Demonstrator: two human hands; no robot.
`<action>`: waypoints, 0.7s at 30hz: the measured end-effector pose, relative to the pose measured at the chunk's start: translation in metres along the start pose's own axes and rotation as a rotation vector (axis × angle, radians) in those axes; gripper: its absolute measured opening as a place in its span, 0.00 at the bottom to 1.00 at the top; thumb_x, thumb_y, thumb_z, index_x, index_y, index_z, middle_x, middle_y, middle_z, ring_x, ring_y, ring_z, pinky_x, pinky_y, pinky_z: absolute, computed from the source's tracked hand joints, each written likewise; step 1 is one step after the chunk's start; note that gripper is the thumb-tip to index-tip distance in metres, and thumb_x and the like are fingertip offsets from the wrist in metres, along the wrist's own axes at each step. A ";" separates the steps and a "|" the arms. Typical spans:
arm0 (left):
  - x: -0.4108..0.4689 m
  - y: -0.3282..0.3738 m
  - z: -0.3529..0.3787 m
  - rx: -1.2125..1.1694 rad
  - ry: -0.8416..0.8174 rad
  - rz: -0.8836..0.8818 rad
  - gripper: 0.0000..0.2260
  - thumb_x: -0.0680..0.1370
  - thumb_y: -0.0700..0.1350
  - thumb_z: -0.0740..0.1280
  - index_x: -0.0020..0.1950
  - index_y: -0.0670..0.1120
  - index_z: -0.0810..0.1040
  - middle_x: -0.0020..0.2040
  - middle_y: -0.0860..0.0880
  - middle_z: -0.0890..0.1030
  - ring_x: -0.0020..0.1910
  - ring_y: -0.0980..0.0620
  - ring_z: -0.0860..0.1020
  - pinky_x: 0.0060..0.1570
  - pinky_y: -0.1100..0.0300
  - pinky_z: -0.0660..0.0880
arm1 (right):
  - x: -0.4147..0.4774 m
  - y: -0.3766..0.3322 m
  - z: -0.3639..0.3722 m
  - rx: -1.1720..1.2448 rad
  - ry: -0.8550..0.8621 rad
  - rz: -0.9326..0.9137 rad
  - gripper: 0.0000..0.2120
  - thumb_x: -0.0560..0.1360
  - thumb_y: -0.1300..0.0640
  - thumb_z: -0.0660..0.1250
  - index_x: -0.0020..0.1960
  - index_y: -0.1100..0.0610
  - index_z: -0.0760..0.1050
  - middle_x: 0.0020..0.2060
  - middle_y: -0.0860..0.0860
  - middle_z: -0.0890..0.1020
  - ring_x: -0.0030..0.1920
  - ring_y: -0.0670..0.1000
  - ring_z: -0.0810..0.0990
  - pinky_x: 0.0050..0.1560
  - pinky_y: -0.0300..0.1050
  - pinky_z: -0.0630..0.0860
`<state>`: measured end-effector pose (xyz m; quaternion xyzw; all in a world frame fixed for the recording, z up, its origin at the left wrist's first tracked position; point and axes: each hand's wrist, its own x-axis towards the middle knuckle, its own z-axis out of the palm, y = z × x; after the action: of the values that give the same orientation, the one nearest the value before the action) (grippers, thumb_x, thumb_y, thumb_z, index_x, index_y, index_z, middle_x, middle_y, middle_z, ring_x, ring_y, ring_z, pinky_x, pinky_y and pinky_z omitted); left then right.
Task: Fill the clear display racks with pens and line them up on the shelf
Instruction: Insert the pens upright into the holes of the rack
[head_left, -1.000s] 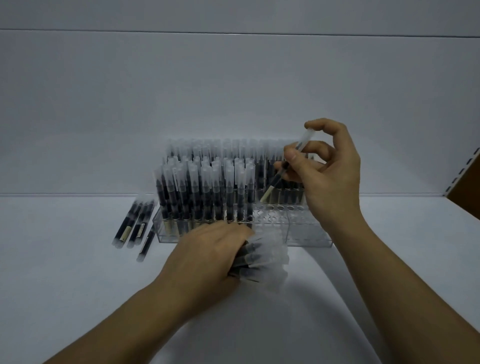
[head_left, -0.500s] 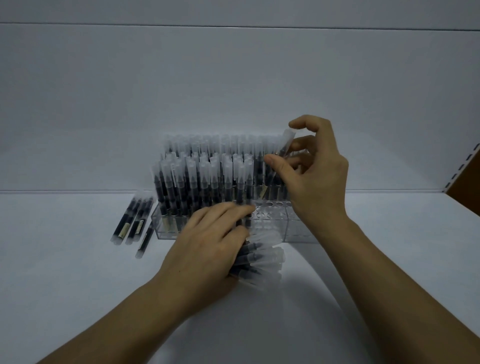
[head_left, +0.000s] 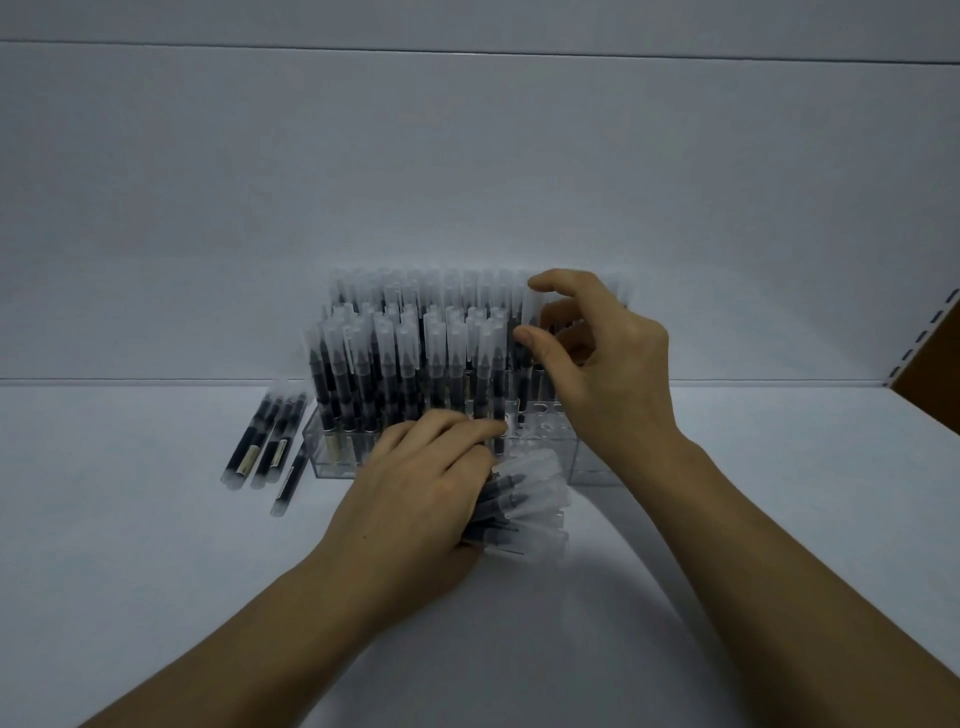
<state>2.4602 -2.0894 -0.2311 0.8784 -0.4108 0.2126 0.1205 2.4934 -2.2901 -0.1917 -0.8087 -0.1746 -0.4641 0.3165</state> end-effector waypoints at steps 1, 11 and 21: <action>0.000 0.000 0.000 -0.008 -0.005 0.000 0.19 0.60 0.42 0.75 0.50 0.45 0.78 0.64 0.48 0.79 0.62 0.47 0.74 0.53 0.49 0.76 | -0.001 0.000 0.000 -0.002 -0.008 -0.001 0.16 0.76 0.57 0.76 0.62 0.57 0.79 0.41 0.44 0.79 0.40 0.45 0.79 0.44 0.34 0.79; -0.001 0.011 -0.016 -0.601 0.250 -0.239 0.06 0.73 0.43 0.66 0.43 0.55 0.75 0.39 0.55 0.78 0.38 0.56 0.78 0.37 0.62 0.75 | -0.006 -0.007 -0.006 0.009 0.072 0.024 0.10 0.79 0.57 0.72 0.59 0.58 0.79 0.47 0.50 0.82 0.43 0.48 0.80 0.44 0.40 0.77; 0.007 0.004 -0.028 -1.187 0.416 -0.458 0.09 0.71 0.38 0.74 0.51 0.43 0.83 0.42 0.42 0.85 0.39 0.45 0.84 0.38 0.60 0.82 | -0.010 -0.039 -0.006 0.670 -0.378 0.245 0.07 0.76 0.57 0.73 0.52 0.57 0.83 0.37 0.54 0.83 0.36 0.59 0.81 0.36 0.53 0.81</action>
<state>2.4535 -2.0855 -0.2032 0.6686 -0.2293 0.0846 0.7023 2.4622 -2.2651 -0.1843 -0.7468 -0.2736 -0.1834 0.5777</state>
